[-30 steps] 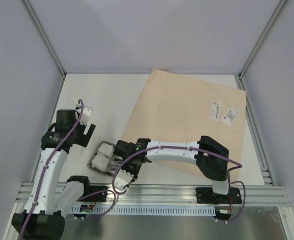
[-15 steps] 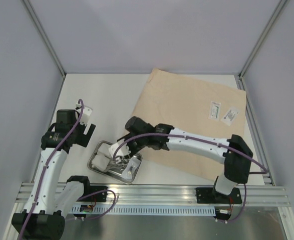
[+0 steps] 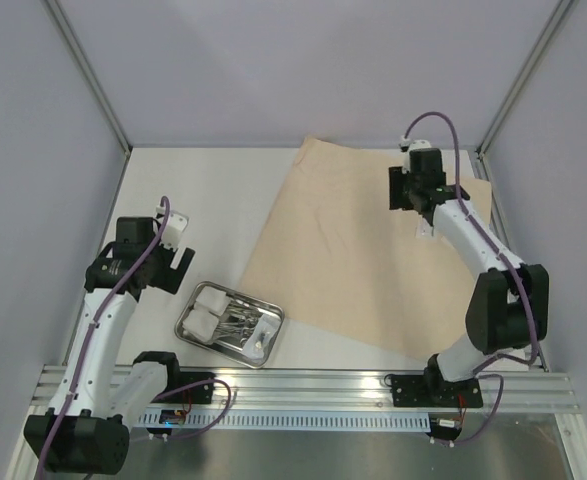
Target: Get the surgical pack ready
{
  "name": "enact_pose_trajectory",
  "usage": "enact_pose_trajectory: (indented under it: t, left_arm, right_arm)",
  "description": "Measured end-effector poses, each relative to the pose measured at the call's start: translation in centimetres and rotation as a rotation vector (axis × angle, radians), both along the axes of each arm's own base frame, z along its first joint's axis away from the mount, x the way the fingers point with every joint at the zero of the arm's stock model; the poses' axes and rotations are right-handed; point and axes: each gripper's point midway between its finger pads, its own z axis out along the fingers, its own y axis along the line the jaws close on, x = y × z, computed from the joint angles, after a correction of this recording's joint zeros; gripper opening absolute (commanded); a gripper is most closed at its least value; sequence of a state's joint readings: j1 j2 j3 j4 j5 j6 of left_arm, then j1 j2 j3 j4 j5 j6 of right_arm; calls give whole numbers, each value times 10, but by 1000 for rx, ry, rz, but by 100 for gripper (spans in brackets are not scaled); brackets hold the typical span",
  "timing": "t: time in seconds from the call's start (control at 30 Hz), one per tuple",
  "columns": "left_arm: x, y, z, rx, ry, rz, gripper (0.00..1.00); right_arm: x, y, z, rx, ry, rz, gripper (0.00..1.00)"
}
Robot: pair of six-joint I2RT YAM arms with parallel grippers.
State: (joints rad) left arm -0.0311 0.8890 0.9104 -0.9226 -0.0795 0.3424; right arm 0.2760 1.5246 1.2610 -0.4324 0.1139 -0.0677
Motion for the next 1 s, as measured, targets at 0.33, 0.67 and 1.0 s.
enact_pose_trajectory:
  t: [0.33,0.67,1.0]
  left_arm:
    - [3,-3,-11,-14,50,-11,100]
    - [4,-3,-17,-12,84,-11,100]
    - [4,-3,-20,-12,97,-10,100]
  right_arm:
    - [17,-163,-131,135,397,-597,62]
    - [51,-166,-138,126,420,-597,63]
    - [44,-158,-167,150,516,-574,44]
